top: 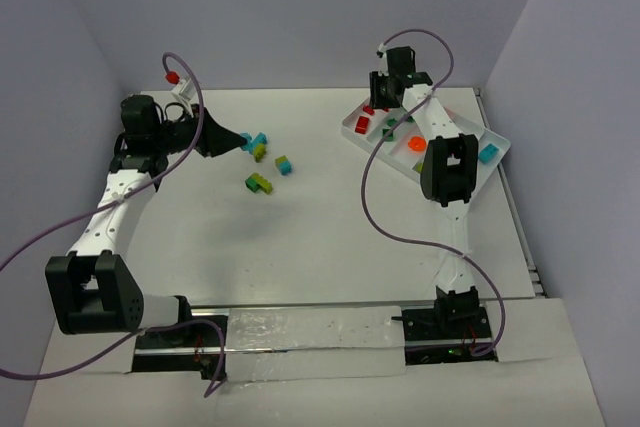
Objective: Sort the legos into containers by color
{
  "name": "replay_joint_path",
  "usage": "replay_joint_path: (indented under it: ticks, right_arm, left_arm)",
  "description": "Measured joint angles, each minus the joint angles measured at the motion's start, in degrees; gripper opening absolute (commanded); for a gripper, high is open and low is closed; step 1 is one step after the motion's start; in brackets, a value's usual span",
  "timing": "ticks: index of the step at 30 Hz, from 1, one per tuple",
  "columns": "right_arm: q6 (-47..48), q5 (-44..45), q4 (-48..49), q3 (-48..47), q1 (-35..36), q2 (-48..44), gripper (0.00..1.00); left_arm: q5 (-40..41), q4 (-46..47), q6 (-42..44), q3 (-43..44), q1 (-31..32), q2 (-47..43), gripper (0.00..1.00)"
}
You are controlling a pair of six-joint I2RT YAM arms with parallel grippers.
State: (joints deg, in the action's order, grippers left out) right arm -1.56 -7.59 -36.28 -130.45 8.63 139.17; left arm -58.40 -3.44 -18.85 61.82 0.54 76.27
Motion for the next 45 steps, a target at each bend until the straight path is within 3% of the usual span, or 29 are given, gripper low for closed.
replay_joint_path:
  ticks: [4,9,14,17,23,30,34,39,45]
  right_arm:
    - [-0.13,2.61,1.82,-0.18,-0.68,0.32,0.74]
    - [-0.37,2.88,3.03,-0.81,-1.32,0.87,0.86]
    - [-1.38,0.05,3.08,-1.01,-1.42,0.74,0.81]
    - [-2.35,-6.65,3.73,3.17,-1.44,-2.71,0.78]
    - [-3.71,-26.8,6.99,24.84,1.08,-24.37,0.77]
    - [-8.9,-41.79,14.74,34.21,14.42,-39.98,0.79]
    - [-11.63,-39.99,15.76,36.86,21.48,-41.07,0.79]
    - [-12.34,-29.86,12.49,33.94,26.65,-39.32,0.79]
    - [-12.13,-19.99,10.01,29.54,31.72,-36.42,0.78]
  left_arm:
    - [0.18,0.23,-0.26,-0.01,0.0,1.66,0.0]
    - [0.64,0.24,-0.79,-0.02,0.0,2.59,0.0]
    - [0.74,0.45,-1.89,-0.02,0.0,2.63,0.0]
    - [0.71,0.87,-2.43,-0.15,0.04,2.58,0.0]
    - [-1.25,5.66,-8.05,-3.95,0.53,1.99,0.0]
    - [-5.45,20.73,-26.61,-11.93,1.03,2.17,0.0]
    - [-0.84,15.96,-29.31,-9.41,1.94,2.19,0.0]
    - [12.13,2.47,-30.84,-2.56,2.88,1.81,0.0]
    - [19.5,-1.87,-35.12,-4.09,3.13,0.53,0.0]
